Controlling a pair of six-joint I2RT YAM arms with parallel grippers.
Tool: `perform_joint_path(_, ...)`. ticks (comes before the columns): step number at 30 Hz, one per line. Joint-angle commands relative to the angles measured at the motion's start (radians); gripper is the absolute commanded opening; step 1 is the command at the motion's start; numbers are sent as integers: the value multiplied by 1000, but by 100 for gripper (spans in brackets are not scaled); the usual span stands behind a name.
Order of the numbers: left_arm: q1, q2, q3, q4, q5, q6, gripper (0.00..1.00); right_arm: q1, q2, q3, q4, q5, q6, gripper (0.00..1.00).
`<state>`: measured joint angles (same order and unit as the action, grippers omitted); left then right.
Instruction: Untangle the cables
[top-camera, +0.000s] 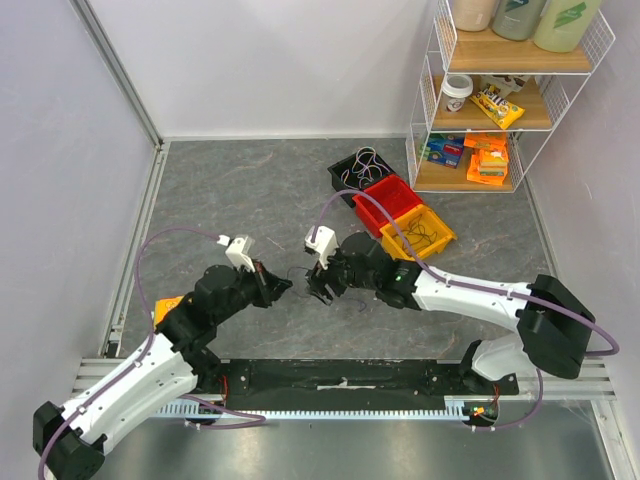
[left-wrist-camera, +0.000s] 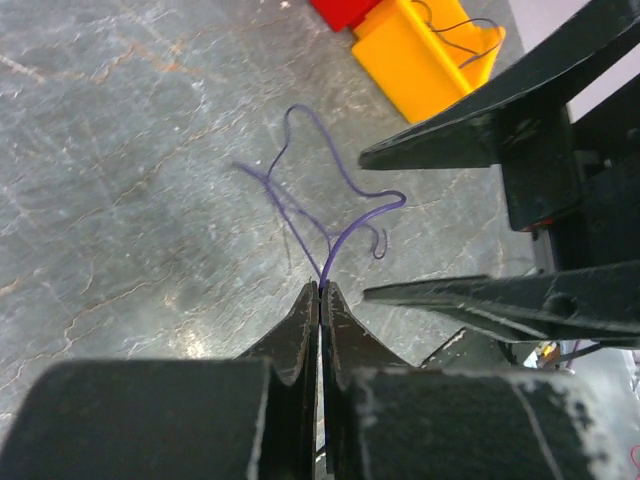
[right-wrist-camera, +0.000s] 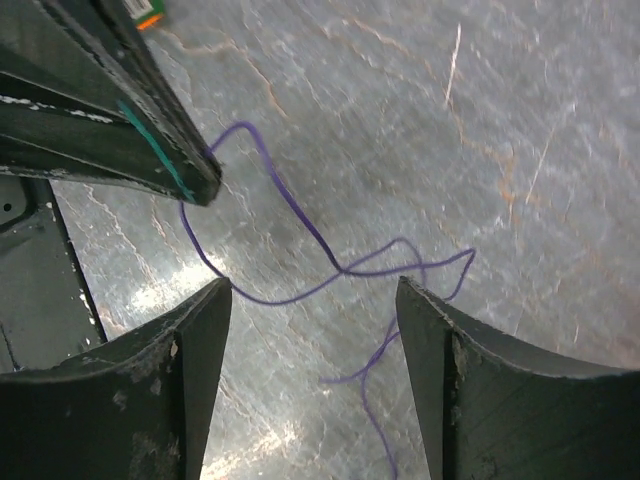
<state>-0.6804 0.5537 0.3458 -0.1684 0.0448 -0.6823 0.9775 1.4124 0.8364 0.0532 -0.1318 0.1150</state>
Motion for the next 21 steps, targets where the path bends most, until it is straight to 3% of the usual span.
perform_joint_path(1, 4, 8, 100, -49, 84, 95, 2, 30, -4, 53, 92, 30, -133, 74)
perform_joint_path(10, 4, 25, 232, -147, 142, 159, 2, 87, -90, 84, 77, 261, -150, 71)
perform_joint_path(14, 4, 67, 309, -198, 171, 187, 2, 86, -165, 96, 82, 183, -126, 56)
perform_joint_path(21, 4, 100, 390, -197, 219, 201, 2, 86, -202, 135, 24, 187, -123, 57)
